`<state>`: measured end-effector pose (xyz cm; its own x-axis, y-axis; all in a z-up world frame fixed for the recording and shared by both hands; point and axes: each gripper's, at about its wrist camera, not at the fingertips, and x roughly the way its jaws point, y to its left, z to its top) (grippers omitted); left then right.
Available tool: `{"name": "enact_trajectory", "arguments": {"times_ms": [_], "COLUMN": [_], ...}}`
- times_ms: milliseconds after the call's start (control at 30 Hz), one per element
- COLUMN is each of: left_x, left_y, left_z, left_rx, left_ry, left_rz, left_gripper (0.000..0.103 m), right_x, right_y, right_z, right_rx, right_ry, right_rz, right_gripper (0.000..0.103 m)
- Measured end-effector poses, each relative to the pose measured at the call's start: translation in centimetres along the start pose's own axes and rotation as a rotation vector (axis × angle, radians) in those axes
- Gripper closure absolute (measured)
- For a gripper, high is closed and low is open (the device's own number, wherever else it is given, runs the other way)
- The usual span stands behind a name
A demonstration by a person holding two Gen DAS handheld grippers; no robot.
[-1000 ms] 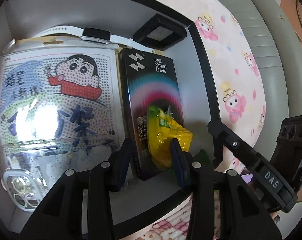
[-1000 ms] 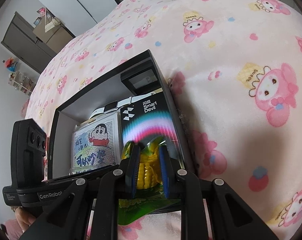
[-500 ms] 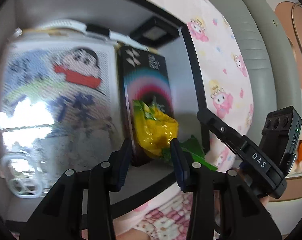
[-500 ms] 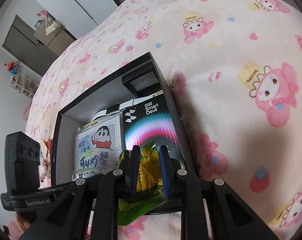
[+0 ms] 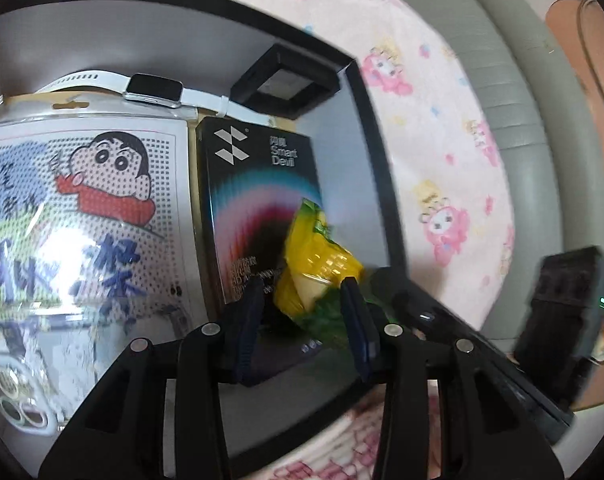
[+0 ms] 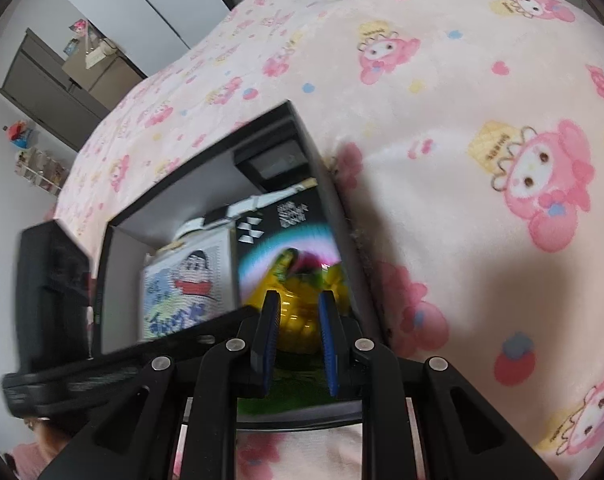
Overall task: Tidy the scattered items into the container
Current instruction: 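Withdraw the right tool from the box toward the beige cloth bag, then grasp the beige cloth bag with the right gripper and lift it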
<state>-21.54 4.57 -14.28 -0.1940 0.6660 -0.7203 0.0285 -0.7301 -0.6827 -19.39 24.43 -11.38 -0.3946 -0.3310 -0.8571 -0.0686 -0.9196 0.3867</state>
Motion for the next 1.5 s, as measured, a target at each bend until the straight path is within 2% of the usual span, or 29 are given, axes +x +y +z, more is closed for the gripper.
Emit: {"name": "enact_trajectory", "arguments": {"times_ms": [133,267,400,567,700,833,967,1100,1267,1500], "left_x": [-1.3,-2.6,-5.5,-9.7,-13.3,-17.5,-21.1,-24.6,-28.2,-30.8], "left_y": [0.3,0.1,-0.7,-1.2,-0.2,2.1,5.3,9.9,16.7,25.3], "left_z": [-1.2,-2.4,-4.2,-6.7,-8.3,-10.2,-11.8,-13.1,-14.2,-13.6], "left_rx": [0.024,0.049,0.116,0.183,0.184,0.148,0.090,0.004,-0.150,-0.343], "left_ry": [0.002,-0.004,-0.058,-0.115,-0.175,-0.229,-0.278,-0.333,-0.399,-0.445], "left_rz": [0.036,0.019,0.069,0.110,0.127,0.139,0.172,0.192,0.178,0.193], "left_gripper": [0.064,0.064,0.059,0.059,0.058,0.058,0.058,0.058,0.056,0.056], "right_x": [0.2,-0.1,-2.0,-3.9,-5.2,-5.5,-4.0,-1.7,2.3,9.1], "right_y": [0.9,2.3,4.5,8.0,11.6,16.2,20.9,25.7,31.5,35.6], "right_z": [-0.8,-1.8,-3.8,-6.3,-7.9,-9.5,-11.0,-12.7,-14.1,-14.0], "right_rx": [-0.046,-0.097,-0.169,-0.232,-0.287,-0.378,-0.461,-0.542,-0.620,-0.635], "right_ry": [0.016,0.022,-0.049,-0.079,-0.096,-0.102,-0.063,-0.016,0.066,0.157], "right_rz": [-0.039,-0.046,-0.115,-0.086,-0.044,0.002,0.058,0.098,0.170,0.117], "right_gripper": [0.087,0.087,0.087,0.087,0.087,0.087,0.087,0.087,0.086,0.086]}}
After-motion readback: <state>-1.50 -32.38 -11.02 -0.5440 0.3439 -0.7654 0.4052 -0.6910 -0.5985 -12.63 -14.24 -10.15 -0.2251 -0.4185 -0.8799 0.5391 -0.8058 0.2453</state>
